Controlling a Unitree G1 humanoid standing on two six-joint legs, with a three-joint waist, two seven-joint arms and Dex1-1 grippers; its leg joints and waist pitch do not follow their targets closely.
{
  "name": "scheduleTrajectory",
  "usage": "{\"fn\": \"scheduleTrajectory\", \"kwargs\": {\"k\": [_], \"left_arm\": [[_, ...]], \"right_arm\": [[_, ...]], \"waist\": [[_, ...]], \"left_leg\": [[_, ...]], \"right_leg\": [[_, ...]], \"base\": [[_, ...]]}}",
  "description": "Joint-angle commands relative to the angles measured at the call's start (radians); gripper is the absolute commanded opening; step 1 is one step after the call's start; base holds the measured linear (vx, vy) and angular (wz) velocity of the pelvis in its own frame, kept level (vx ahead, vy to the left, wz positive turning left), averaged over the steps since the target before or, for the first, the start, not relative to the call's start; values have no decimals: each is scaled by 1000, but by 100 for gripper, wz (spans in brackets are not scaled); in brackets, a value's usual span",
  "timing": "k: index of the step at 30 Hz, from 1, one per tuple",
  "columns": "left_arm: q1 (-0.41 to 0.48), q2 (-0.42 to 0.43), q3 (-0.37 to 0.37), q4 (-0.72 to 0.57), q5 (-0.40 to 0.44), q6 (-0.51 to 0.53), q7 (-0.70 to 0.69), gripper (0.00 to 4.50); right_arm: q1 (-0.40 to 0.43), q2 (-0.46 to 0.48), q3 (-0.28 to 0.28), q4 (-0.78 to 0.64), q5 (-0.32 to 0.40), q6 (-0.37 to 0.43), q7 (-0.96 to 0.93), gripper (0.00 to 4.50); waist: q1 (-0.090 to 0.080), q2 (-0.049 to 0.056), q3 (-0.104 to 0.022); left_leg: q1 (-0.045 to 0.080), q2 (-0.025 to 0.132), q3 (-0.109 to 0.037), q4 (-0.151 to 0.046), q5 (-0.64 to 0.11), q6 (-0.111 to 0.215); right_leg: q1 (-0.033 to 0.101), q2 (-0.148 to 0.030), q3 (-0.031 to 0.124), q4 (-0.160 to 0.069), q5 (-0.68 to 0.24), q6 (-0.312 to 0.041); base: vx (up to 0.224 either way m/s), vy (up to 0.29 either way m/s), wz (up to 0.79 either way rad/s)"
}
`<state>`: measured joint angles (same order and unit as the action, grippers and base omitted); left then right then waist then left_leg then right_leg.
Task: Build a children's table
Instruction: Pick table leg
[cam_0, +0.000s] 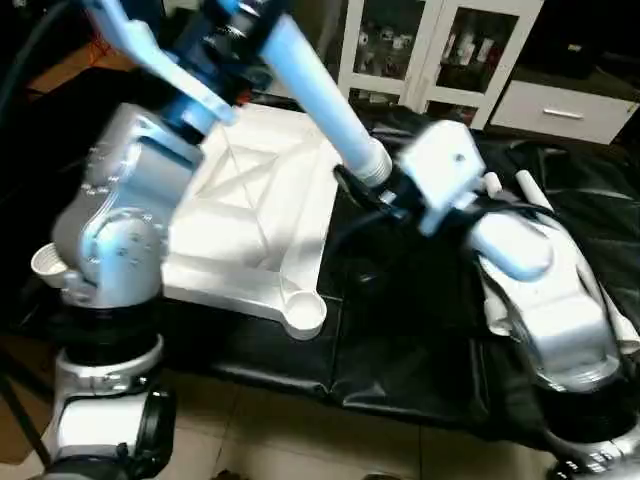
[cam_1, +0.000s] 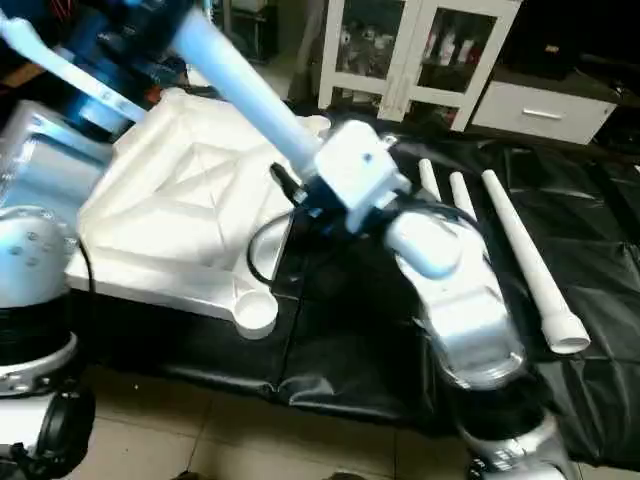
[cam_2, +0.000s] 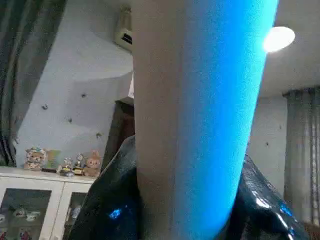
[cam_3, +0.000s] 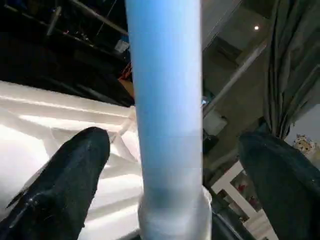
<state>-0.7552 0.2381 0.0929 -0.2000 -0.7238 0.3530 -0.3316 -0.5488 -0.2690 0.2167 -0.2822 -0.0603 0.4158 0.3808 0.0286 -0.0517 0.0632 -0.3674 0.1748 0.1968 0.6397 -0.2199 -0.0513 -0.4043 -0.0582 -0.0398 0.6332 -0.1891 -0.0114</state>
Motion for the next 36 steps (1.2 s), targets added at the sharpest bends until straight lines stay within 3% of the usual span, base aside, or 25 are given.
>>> {"fn": "scheduleTrajectory", "kwargs": {"k": [1, 12, 23, 36], "left_arm": [[-4, -5, -20, -31, 19, -16, -21, 166], [8, 12, -40, -37, 55, -28, -75, 166], [32, 15, -80, -59, 67, -12, -126, 166], [18, 3, -74, -58, 88, -18, -120, 166]], "right_arm": [[-18, 2, 12, 19, -22, 6, -17, 450], [-66, 13, 21, 119, -92, -7, -73, 450], [-72, 17, 50, 150, -87, -63, -37, 450], [-58, 7, 62, 160, -96, -62, -4, 325]], "waist": [[-4, 21, -70], [1, 32, -70], [2, 36, -70], [2, 38, -70]], "left_leg": [[19, 51, -26, -84, -81, -69], [20, 49, -27, -86, -102, -91], [17, 49, -25, -84, -92, -69], [18, 50, -25, -83, -84, -61]], "right_leg": [[50, -67, 53, -54, -29, -187], [52, -66, 52, -52, -23, -183], [56, -67, 53, -50, -6, -206], [55, -66, 53, -49, -1, -212]], "base": [[0, 0, 0], [0, 0, 0], [0, 0, 0], [0, 0, 0]]}}
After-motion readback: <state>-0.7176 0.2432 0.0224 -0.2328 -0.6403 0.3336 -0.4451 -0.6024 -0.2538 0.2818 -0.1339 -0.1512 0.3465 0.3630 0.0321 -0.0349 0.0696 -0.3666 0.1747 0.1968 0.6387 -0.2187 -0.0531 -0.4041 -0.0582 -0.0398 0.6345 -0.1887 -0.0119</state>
